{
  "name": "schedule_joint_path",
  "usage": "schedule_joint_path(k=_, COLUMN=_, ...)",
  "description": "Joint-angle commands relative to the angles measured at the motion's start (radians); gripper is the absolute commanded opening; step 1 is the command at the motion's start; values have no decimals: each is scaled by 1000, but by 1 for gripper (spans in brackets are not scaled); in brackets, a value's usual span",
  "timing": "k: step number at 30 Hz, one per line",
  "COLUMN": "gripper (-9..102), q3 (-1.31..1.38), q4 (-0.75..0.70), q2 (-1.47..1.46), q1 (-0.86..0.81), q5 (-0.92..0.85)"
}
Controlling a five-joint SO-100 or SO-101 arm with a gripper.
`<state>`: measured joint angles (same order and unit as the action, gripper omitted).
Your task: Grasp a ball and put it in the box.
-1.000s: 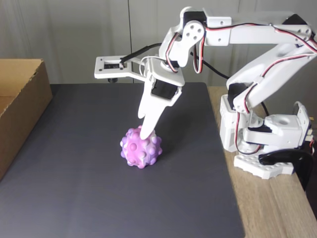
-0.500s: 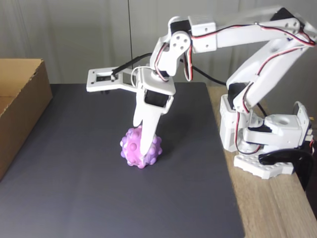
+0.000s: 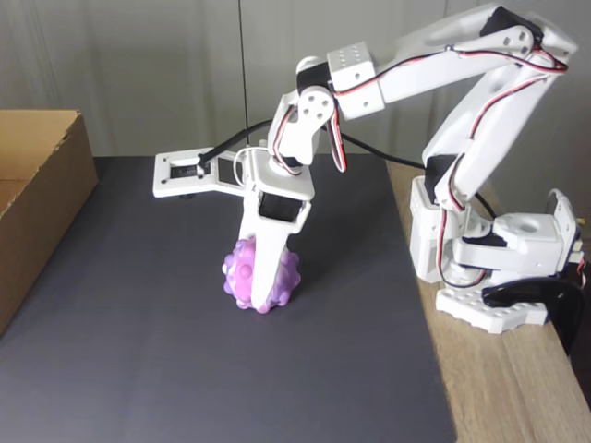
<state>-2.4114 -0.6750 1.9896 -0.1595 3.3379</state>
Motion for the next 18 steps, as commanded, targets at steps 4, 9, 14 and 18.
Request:
schedule_joint_path(k=4, gripper=34, q3=-54, q4=-6, q2=25, q1=8, q5=55)
schedule_joint_path(k=9, gripper=29, q3=-80, q4=-6, q2=32, q1=6, q5=71)
schedule_joint_path(k=14, gripper=21, q3=-87, q4=-14, q2=49, q1=5, q5=71)
schedule_joint_path(k=18, gripper=19, q3=-87, q4=-14, q2=78, q1=-2, q5=66)
